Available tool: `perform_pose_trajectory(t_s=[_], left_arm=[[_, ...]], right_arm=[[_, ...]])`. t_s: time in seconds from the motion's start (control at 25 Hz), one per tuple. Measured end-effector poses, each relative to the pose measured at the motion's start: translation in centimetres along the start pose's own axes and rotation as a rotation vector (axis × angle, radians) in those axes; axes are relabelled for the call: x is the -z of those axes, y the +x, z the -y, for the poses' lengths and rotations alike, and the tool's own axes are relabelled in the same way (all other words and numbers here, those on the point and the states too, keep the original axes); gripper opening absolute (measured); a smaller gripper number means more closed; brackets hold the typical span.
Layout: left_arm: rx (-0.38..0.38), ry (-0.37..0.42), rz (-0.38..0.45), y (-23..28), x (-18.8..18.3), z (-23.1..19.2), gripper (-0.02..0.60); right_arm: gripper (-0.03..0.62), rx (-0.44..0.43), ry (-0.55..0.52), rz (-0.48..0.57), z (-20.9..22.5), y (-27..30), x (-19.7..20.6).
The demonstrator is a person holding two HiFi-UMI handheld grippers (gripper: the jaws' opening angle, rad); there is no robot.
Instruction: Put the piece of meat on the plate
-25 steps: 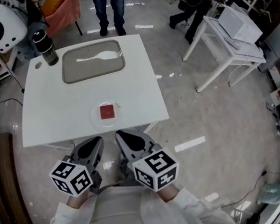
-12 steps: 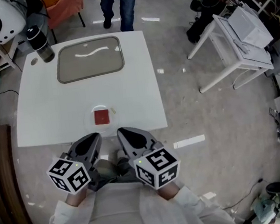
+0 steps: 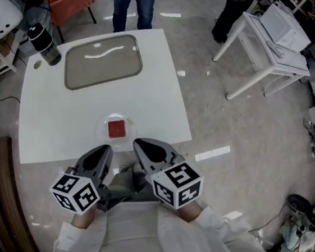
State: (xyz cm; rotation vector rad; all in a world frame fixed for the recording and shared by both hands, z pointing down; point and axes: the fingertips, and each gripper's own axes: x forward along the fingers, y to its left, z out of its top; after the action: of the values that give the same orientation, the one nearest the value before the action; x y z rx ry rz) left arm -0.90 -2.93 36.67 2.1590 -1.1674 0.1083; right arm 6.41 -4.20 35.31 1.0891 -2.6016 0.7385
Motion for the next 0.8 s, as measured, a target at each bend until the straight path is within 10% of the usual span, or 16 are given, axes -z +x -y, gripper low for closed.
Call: perform_pose_trajectory(t_s=[0.8], left_arm=[[-0.009,-0.062,-0.083,0.3,0.1,-4.5,0.021]], right_arm=[[0.015,0.066,0.072,-0.077,1.0,3.5,1.1]])
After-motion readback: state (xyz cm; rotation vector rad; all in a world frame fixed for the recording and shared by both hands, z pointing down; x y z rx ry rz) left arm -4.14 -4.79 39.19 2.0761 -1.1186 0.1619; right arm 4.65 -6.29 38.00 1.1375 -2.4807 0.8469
